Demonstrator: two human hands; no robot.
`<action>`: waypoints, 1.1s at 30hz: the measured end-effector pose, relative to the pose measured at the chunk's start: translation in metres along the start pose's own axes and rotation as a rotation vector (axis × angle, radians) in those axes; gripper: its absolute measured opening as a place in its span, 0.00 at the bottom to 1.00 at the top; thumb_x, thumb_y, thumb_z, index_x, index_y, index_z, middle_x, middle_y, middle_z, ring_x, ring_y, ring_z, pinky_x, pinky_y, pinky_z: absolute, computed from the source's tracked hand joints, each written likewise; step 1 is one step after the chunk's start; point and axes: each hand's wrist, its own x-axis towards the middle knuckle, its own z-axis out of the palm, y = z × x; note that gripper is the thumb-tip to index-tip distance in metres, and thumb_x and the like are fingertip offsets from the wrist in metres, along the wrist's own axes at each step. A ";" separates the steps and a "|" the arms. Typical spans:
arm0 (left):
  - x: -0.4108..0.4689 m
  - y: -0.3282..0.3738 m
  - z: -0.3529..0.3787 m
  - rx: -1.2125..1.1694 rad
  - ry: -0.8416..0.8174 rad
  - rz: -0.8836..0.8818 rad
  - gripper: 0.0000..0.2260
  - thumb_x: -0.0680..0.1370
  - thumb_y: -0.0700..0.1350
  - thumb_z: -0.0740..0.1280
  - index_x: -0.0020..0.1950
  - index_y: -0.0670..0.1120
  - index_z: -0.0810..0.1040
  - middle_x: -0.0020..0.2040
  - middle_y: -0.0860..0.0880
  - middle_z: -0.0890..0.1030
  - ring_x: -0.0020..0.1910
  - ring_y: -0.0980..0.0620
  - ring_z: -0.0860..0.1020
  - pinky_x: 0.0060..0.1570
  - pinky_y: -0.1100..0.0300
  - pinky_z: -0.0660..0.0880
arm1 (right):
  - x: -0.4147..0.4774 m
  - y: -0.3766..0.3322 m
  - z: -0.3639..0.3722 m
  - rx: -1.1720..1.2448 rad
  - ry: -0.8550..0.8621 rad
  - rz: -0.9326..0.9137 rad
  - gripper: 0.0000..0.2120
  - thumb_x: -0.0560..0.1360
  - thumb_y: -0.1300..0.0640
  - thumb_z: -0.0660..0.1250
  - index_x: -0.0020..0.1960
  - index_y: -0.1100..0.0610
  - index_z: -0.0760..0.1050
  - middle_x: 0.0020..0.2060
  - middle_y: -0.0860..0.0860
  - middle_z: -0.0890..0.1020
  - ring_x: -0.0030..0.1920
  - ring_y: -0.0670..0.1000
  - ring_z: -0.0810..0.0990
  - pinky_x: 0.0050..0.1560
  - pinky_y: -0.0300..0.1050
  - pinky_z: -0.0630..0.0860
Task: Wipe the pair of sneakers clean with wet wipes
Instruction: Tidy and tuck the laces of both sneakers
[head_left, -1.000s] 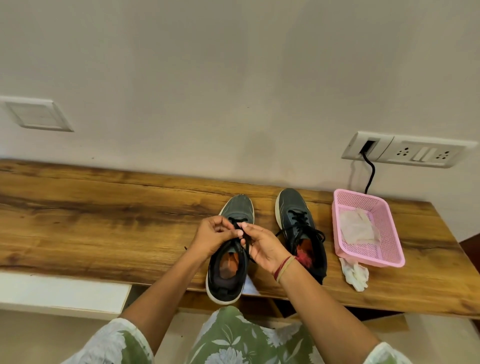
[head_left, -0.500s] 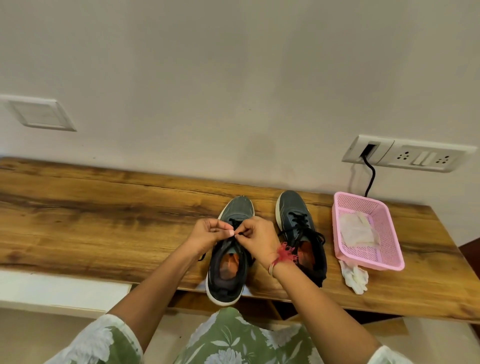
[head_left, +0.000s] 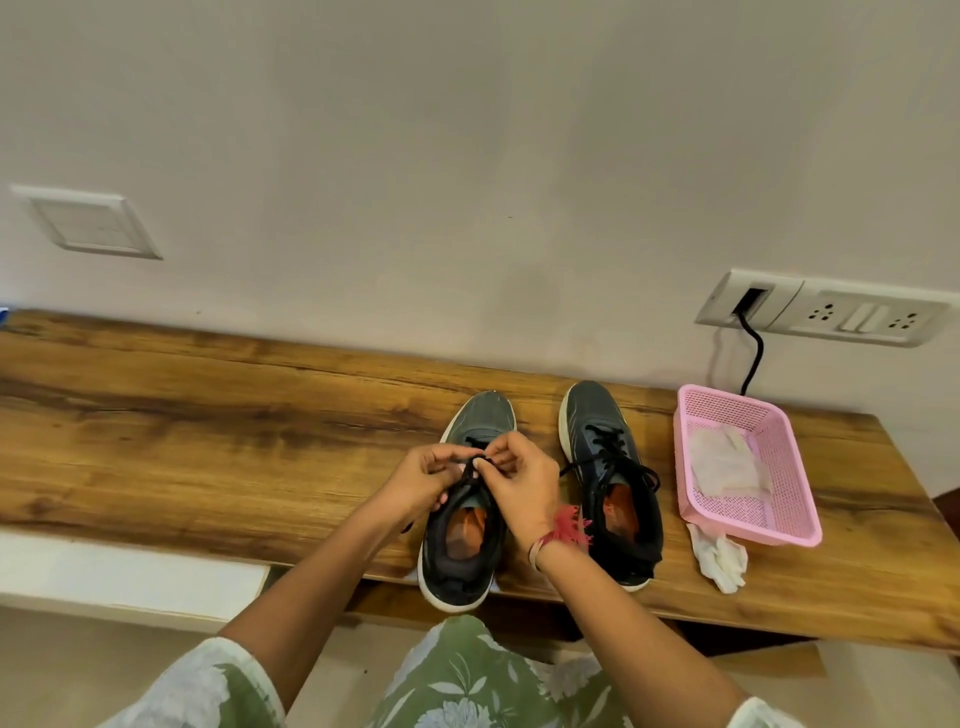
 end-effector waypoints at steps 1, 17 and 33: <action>0.001 0.001 0.000 -0.005 -0.025 0.008 0.15 0.80 0.31 0.59 0.55 0.48 0.79 0.29 0.56 0.81 0.20 0.61 0.69 0.22 0.70 0.66 | 0.001 0.000 0.001 -0.012 -0.002 -0.011 0.12 0.66 0.64 0.74 0.37 0.50 0.73 0.33 0.45 0.78 0.35 0.41 0.77 0.37 0.31 0.72; 0.015 -0.005 -0.010 0.231 0.040 0.140 0.16 0.77 0.34 0.65 0.47 0.55 0.83 0.43 0.55 0.85 0.44 0.52 0.82 0.43 0.54 0.80 | 0.005 0.005 -0.004 0.253 -0.128 0.169 0.15 0.66 0.69 0.74 0.36 0.51 0.75 0.33 0.47 0.80 0.36 0.40 0.78 0.40 0.33 0.75; 0.005 0.004 -0.011 0.835 0.214 0.349 0.05 0.75 0.46 0.70 0.49 0.50 0.82 0.51 0.55 0.68 0.49 0.55 0.73 0.47 0.55 0.75 | 0.001 0.004 -0.012 0.206 -0.102 0.195 0.13 0.68 0.65 0.74 0.42 0.48 0.77 0.32 0.46 0.82 0.39 0.40 0.82 0.44 0.35 0.77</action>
